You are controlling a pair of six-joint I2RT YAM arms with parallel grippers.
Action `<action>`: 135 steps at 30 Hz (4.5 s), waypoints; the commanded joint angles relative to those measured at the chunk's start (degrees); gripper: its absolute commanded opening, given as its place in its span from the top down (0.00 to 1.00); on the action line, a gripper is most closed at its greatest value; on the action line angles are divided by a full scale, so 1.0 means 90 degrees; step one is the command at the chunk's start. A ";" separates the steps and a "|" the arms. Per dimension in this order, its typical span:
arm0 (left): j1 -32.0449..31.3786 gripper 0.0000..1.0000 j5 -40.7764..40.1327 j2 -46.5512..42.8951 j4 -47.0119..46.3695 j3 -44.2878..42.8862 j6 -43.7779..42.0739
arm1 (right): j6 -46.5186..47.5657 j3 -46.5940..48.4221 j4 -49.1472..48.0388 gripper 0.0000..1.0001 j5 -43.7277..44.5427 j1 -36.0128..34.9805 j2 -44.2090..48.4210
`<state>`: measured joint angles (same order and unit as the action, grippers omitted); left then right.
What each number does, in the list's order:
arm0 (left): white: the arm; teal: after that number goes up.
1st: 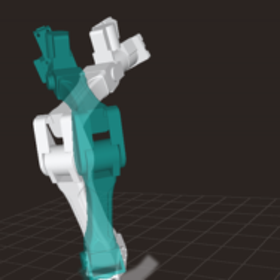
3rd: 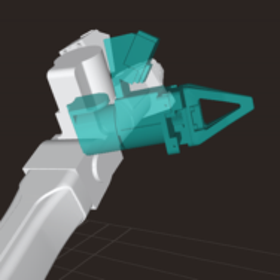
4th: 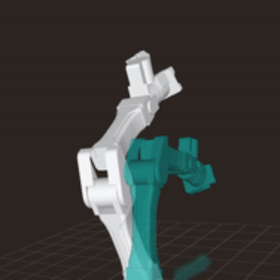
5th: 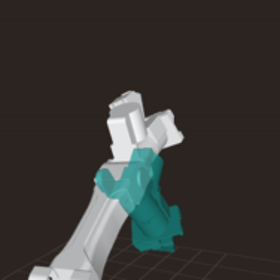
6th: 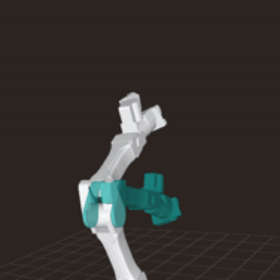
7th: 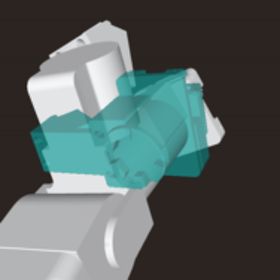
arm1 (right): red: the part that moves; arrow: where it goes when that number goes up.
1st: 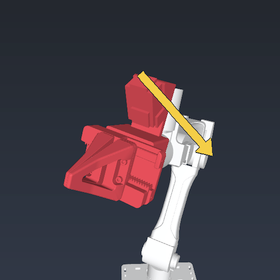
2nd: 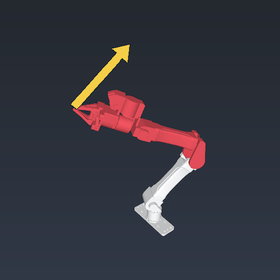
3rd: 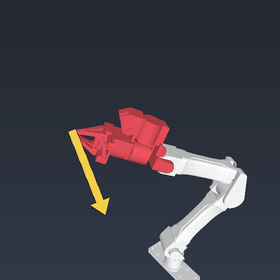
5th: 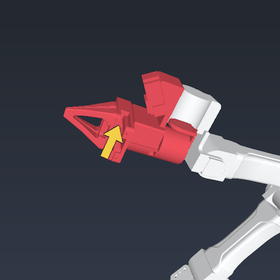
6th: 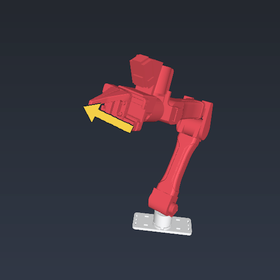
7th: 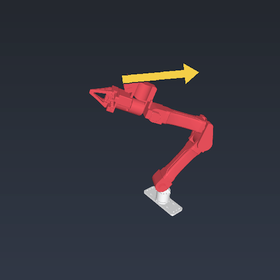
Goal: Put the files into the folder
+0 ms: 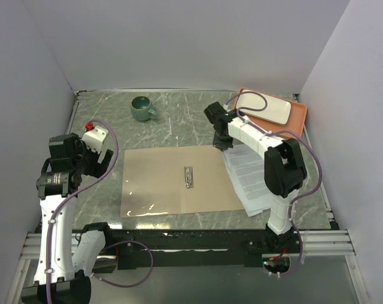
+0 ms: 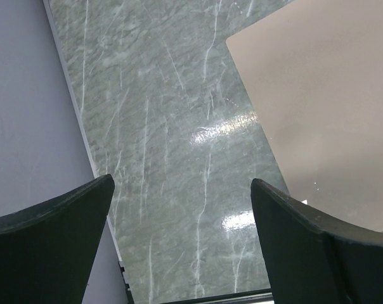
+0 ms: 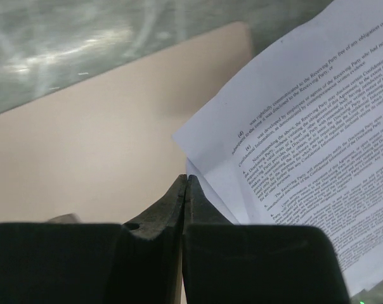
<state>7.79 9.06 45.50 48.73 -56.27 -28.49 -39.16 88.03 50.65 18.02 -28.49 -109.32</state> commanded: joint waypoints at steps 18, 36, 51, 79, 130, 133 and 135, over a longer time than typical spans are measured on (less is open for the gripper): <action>-0.0006 0.04 0.0028 0.0169 -0.0297 -0.0066 0.0186 | -0.2601 0.3813 0.1579 1.00 -0.1201 -0.0702 -0.2316; -0.0289 0.04 0.0995 0.1585 -0.0912 0.0012 0.1583 | -0.3571 0.3606 0.0944 0.39 -0.1015 -0.0936 -0.2384; -0.0456 0.04 0.1064 0.1869 -0.0727 -0.0213 0.1535 | -0.0943 -0.0442 0.0301 0.01 -0.0331 0.1278 0.0651; -0.0456 0.04 0.0751 0.1732 -0.0620 -0.0252 0.1291 | 0.0942 -0.2251 -0.0667 0.35 -0.1973 0.2336 0.1053; -0.0456 0.04 0.0390 0.1459 -0.0747 -0.0037 0.1076 | 0.0141 -0.3365 -0.0873 0.63 -0.2227 0.1193 0.1853; -0.0456 0.04 0.0439 0.1468 -0.0708 -0.0085 0.1085 | 0.0220 -0.3384 -0.0824 0.33 -0.2081 0.1203 0.1989; -0.0456 0.04 0.0458 0.1459 -0.0698 -0.0105 0.1095 | 0.0297 -0.3355 -0.0804 0.30 -0.2022 0.1241 0.2039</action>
<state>3.88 12.14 59.70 43.55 -56.42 -18.37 -37.54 57.91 43.07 -2.37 -17.28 -94.45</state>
